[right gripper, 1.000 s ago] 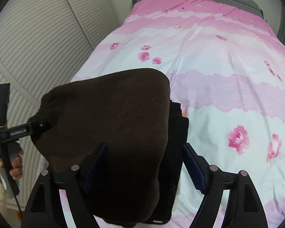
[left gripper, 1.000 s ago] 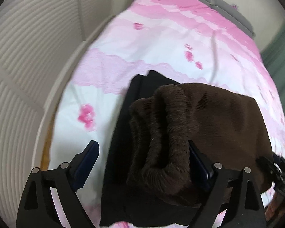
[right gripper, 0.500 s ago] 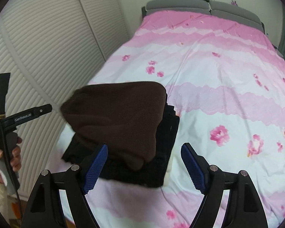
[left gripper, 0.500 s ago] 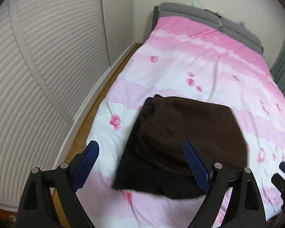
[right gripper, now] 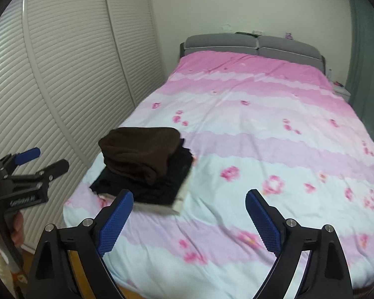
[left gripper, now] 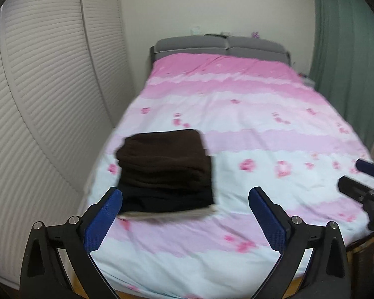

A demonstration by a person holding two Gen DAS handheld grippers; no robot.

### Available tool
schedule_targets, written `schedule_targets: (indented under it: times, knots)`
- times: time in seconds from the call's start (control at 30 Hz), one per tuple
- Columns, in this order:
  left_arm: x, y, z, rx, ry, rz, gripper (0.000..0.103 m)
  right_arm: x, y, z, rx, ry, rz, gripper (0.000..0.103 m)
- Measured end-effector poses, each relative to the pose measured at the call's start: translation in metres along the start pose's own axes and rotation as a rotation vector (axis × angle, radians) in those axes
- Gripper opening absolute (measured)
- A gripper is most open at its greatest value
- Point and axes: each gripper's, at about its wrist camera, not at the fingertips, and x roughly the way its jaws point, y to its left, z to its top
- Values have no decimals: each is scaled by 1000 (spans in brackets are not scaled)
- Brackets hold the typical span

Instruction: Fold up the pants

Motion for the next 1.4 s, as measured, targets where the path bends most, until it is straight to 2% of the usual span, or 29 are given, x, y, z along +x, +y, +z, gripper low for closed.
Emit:
schedule_targets:
  times: [0.17,0.43,0.63,0.97,1.4]
  knots:
    - [-39,-58,-18,-27,-6,-63,103,-67,-45,-33,13,-30,-44,92]
    - [-103,-150,-47,19,-66,-72,103,-156,-107,-84,40,-81,-102,92]
    - [-141,-197,-69,21,-84,-96,103,-203,-142,-118,40,-91,-115,92]
    - [-175,-240,-85,76,-98,-113,103,-256,-177,-152,94,-120,-128,92]
    - [-188,-252,-85,97,-123,-147,103,-278,-190,-162,138,-147,-148,92]
